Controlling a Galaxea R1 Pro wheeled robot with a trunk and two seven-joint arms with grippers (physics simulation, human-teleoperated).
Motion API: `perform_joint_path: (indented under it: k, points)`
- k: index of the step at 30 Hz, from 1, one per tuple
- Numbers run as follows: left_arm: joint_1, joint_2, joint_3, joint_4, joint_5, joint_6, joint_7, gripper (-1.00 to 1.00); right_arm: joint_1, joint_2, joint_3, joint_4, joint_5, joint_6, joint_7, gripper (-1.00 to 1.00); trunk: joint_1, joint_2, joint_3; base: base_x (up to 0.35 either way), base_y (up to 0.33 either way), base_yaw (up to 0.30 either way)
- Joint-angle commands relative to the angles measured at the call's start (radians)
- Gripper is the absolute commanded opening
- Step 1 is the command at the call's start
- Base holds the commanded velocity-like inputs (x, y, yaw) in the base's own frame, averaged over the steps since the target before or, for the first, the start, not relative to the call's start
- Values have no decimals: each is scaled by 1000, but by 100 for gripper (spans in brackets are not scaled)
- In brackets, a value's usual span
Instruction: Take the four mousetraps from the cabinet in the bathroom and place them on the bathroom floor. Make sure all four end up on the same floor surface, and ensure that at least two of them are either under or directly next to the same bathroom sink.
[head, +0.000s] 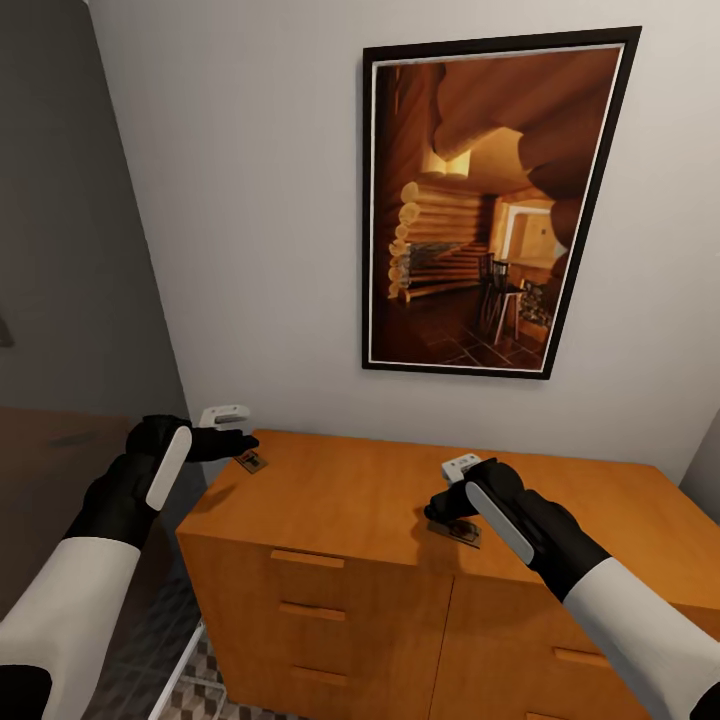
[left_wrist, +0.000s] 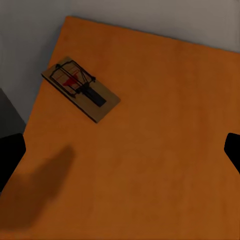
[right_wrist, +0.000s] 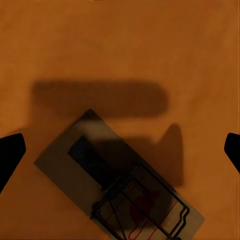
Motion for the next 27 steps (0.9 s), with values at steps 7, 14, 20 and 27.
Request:
perform_joint_path:
  k: [7,14,20,27]
  points:
    - [-1,2,-2,0,1,3,1,100,-1,-1,0,-2,-11,2,-10,100,0,-1,-1,0,0,0]
    - [-1,2,-2,0,0,3,1,100,-1,-1,-1,-2,-11,2,-10,100,0,-1,-1,-28,-3,0]
    - [-1,2,-2,-1,-2,3,1,100,-1,-1,-1,-1,-11,2,-10,100,0,-1,-1,-187,-38,0]
    - [-1,2,-2,0,-2,3,1,100,-1,-1,-2,-1,-11,2,-10,100,0,-1,-1,-88,-14,0]
